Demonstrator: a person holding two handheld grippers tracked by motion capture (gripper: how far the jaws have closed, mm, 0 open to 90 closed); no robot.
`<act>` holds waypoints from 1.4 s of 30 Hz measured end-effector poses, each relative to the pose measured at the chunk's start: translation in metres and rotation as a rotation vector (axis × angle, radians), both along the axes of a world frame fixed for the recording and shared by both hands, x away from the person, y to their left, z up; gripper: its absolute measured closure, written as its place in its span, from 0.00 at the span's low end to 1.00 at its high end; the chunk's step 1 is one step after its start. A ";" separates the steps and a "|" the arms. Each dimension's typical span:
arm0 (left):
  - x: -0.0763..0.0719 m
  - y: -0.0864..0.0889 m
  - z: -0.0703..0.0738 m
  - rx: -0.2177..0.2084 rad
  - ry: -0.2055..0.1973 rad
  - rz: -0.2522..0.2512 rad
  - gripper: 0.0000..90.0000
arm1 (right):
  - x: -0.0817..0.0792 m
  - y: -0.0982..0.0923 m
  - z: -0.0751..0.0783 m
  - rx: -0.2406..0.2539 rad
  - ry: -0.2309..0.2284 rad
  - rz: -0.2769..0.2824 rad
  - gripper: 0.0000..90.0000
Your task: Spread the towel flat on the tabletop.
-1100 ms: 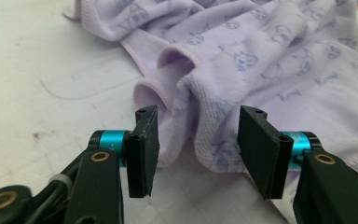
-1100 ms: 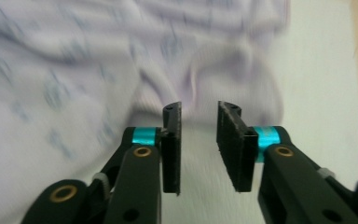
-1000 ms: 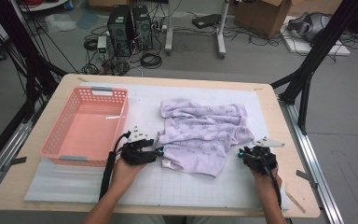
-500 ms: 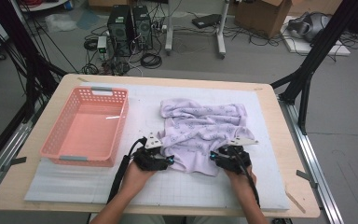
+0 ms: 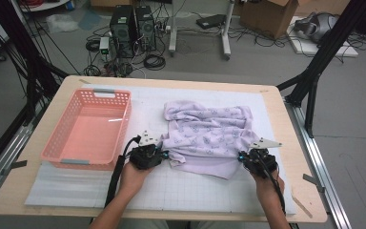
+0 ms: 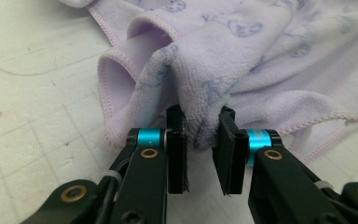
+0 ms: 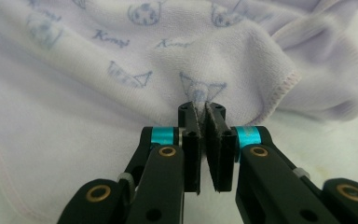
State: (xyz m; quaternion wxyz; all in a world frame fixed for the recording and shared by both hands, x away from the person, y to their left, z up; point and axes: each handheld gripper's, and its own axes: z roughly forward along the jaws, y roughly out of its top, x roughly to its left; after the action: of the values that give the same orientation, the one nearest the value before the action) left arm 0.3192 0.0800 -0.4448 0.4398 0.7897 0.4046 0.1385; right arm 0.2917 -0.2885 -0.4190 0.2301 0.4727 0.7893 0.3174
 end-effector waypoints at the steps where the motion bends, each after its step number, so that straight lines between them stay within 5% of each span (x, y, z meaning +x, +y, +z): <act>1: 0.001 -0.001 -0.001 -0.001 -0.004 0.015 0.83 | 0.001 0.004 0.001 -0.019 -0.016 0.005 0.92; 5: -0.001 0.006 0.004 -0.012 -0.025 0.061 0.63 | 0.000 0.015 0.002 0.060 -0.039 0.057 0.83; 10: -0.008 0.023 0.013 -0.036 -0.052 0.057 0.61 | -0.014 -0.016 0.011 0.092 -0.094 -0.013 0.88; 15: -0.015 0.014 0.010 -0.077 -0.037 -0.006 0.63 | -0.016 -0.033 -0.014 0.048 -0.005 -0.059 0.90; 21: -0.016 -0.020 0.006 -0.103 -0.011 -0.107 0.52 | -0.009 -0.009 -0.026 0.143 0.044 -0.014 0.80; 24: -0.013 -0.041 0.003 -0.056 0.005 -0.116 0.44 | -0.008 0.007 -0.028 0.148 0.039 0.009 0.70; 26: -0.011 -0.053 0.002 0.016 -0.014 -0.104 0.41 | -0.005 0.015 -0.028 0.163 0.040 0.019 0.67; 29: -0.012 -0.072 -0.001 0.161 -0.101 -0.081 0.44 | -0.004 0.027 -0.029 0.123 0.024 0.030 0.74; 32: -0.018 -0.081 -0.002 0.289 -0.215 -0.084 0.70 | -0.005 0.032 -0.027 0.111 0.031 0.087 0.95; 33: -0.017 -0.077 0.000 0.290 -0.215 -0.095 0.81 | -0.006 0.032 -0.027 0.099 0.029 0.093 0.96; 35: -0.013 -0.064 0.004 0.216 -0.157 -0.090 0.86 | -0.006 0.028 -0.025 0.117 0.042 0.097 0.97; 40: -0.015 -0.021 0.010 0.095 -0.095 -0.053 0.87 | -0.013 0.004 -0.019 0.114 0.042 0.048 0.97; 42: -0.019 -0.006 0.009 0.083 -0.083 -0.035 0.87 | -0.017 -0.008 -0.013 0.127 0.037 0.015 0.97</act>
State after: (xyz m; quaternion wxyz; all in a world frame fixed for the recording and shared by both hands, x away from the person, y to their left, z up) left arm 0.3005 0.0737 -0.4357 0.4253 0.8078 0.3661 0.1803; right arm 0.2748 -0.2970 -0.4324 0.1827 0.4861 0.7753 0.3596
